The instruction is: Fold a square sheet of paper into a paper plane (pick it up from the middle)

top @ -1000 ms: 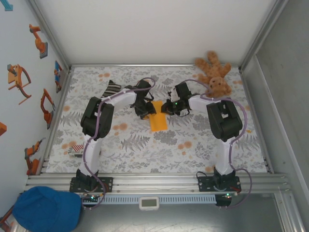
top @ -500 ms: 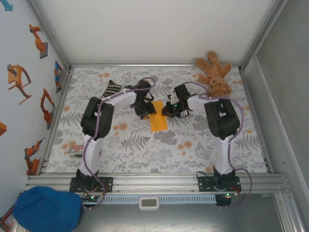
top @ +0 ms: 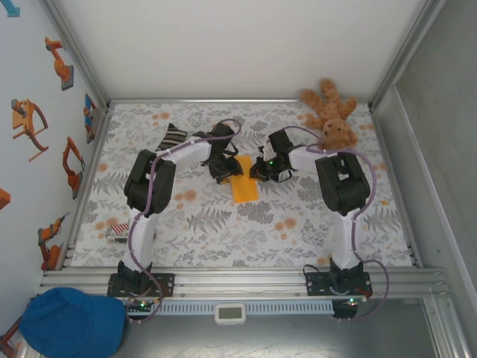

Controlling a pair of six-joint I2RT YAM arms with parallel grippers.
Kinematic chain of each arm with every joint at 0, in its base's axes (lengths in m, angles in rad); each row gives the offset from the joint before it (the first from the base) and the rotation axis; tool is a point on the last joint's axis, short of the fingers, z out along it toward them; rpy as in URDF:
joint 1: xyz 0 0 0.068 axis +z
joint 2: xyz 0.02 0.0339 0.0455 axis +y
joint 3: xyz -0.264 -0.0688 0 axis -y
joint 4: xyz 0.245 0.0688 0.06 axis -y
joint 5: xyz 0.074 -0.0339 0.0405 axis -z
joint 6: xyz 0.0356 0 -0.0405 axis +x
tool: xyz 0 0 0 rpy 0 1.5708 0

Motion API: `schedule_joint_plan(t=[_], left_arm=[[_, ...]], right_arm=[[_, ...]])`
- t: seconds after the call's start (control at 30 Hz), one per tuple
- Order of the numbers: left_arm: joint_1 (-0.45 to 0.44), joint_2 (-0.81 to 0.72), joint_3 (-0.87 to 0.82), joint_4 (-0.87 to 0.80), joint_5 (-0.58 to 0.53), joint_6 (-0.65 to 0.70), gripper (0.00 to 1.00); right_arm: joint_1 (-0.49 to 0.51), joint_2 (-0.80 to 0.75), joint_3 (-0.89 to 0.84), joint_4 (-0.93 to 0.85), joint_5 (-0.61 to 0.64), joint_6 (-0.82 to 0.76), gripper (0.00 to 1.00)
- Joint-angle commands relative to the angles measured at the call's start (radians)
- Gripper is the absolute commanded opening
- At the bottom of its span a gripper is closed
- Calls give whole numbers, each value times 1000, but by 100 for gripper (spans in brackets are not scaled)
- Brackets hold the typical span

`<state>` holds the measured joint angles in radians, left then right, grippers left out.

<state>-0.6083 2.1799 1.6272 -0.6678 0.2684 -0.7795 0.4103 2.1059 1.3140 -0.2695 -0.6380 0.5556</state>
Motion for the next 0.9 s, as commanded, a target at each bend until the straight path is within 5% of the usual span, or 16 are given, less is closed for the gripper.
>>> schedule_joint_plan(t=[0.0,0.17,0.37,0.57,0.87], left_arm=[[37,-25,-42,-72,-160,36,50],[70,-170,-103,4,-156,33,49],[57,-231,-178,282,126,13,37],[19,-132,-158,430,285,-52,25],[6,-21,-100,341,285,-65,9]], right_arm=[[3,87,-29,-159,153,-13,0],[2,93,-42,-172,177,-1,0],[1,96,-63,-153,192,5,0],[2,95,-65,-139,205,11,0],[2,98,-64,-141,222,20,0]])
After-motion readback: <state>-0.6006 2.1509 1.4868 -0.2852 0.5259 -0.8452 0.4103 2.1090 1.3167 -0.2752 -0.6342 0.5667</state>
